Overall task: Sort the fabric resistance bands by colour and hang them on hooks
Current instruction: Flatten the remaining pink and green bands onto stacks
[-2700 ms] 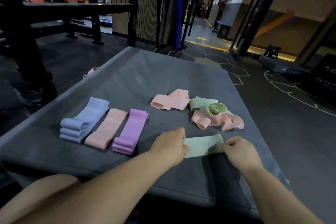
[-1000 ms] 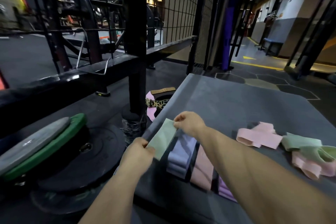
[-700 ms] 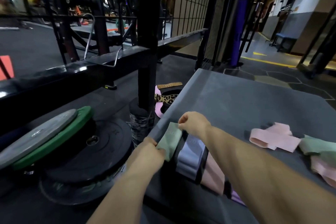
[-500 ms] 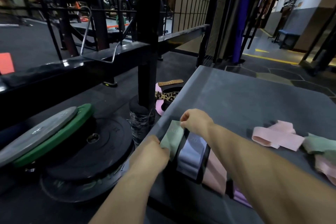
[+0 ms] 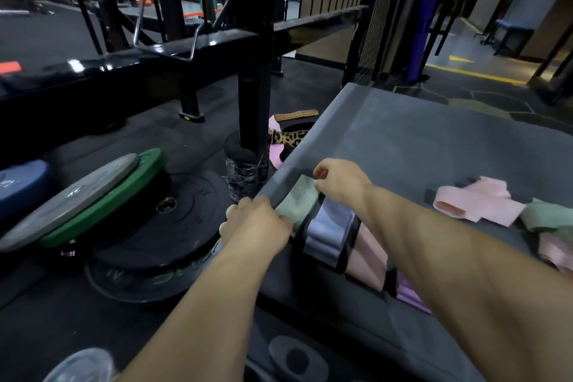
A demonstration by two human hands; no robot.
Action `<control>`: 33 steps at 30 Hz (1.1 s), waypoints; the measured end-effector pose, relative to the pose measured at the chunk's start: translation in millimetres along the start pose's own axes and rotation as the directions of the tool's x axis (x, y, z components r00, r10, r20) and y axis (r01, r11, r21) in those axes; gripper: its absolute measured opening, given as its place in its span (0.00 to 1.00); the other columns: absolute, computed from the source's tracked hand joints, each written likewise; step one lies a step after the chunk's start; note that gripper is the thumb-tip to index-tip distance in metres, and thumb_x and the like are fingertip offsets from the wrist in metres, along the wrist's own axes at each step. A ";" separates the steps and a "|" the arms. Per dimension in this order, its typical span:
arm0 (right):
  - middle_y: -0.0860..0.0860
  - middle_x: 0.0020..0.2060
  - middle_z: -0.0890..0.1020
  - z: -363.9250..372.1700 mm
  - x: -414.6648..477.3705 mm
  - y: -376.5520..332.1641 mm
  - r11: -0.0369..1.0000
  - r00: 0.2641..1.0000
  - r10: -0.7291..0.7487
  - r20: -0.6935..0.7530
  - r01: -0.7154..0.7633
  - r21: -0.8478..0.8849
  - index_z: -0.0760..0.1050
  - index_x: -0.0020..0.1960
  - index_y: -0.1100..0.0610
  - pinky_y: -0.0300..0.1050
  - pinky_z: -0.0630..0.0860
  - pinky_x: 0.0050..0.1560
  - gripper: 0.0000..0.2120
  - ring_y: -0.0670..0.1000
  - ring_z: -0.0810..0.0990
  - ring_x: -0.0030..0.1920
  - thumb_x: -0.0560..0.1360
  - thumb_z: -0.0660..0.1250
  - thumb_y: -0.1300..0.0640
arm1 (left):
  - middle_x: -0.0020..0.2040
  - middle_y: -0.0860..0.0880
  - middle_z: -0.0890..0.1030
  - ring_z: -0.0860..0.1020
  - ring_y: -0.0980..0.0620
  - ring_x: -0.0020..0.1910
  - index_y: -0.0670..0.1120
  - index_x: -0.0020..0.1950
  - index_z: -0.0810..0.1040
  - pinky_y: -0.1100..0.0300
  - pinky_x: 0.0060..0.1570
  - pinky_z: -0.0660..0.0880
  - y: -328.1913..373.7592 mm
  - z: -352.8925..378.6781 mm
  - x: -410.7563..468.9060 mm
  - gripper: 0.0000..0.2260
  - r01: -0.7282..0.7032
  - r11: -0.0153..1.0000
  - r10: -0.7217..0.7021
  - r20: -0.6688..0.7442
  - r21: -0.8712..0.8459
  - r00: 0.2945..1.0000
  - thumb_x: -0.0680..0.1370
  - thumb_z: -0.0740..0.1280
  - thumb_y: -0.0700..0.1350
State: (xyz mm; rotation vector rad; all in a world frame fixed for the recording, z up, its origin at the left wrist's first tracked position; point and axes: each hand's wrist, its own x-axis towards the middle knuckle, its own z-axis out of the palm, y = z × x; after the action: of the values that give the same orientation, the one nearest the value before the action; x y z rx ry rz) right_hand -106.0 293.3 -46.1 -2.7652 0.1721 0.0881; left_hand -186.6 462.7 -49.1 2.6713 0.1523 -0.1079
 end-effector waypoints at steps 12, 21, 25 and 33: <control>0.40 0.76 0.63 -8.2 -19.9 6.9 0.879 0.934 -0.307 0.183 0.352 -0.321 0.60 0.77 0.43 0.53 0.54 0.74 0.21 0.48 0.52 0.78 0.84 0.49 0.49 | 0.78 0.57 0.56 0.49 0.52 0.78 0.59 0.77 0.57 0.42 0.73 0.43 -1.7 11.9 13.7 0.22 -0.244 0.968 0.227 0.220 0.053 0.949 0.83 0.53 0.46; 0.40 0.78 0.56 6.6 -17.9 14.3 0.837 0.929 -0.313 0.196 0.368 -0.405 0.53 0.79 0.44 0.54 0.50 0.75 0.23 0.48 0.45 0.79 0.85 0.47 0.48 | 0.77 0.57 0.59 0.55 0.50 0.76 0.55 0.70 0.63 0.37 0.72 0.48 -3.9 22.6 21.4 0.16 -0.220 0.967 0.175 0.286 0.132 0.942 0.82 0.53 0.43; 0.41 0.78 0.55 6.0 -21.1 15.7 0.867 0.931 -0.323 0.172 0.364 -0.341 0.54 0.79 0.44 0.53 0.50 0.76 0.22 0.48 0.45 0.79 0.85 0.47 0.48 | 0.77 0.55 0.60 0.55 0.49 0.77 0.54 0.74 0.62 0.39 0.74 0.45 -2.1 18.0 16.9 0.19 -0.202 0.977 0.181 0.229 0.070 0.956 0.83 0.53 0.45; 0.45 0.79 0.51 -17.7 -49.8 31.1 0.916 0.946 -0.315 0.080 0.325 -0.234 0.55 0.79 0.45 0.51 0.49 0.75 0.23 0.46 0.45 0.79 0.84 0.48 0.47 | 0.79 0.58 0.51 0.45 0.52 0.79 0.57 0.78 0.54 0.41 0.74 0.43 17.8 1.5 2.1 0.21 -0.240 0.966 0.227 0.132 0.094 0.965 0.84 0.50 0.46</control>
State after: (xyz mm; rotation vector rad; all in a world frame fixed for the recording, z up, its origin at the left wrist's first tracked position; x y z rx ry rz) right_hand -158.8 263.4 -36.6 -2.9910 -0.3266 0.0840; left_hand -182.4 446.3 -42.8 2.7590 -0.2142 -0.2062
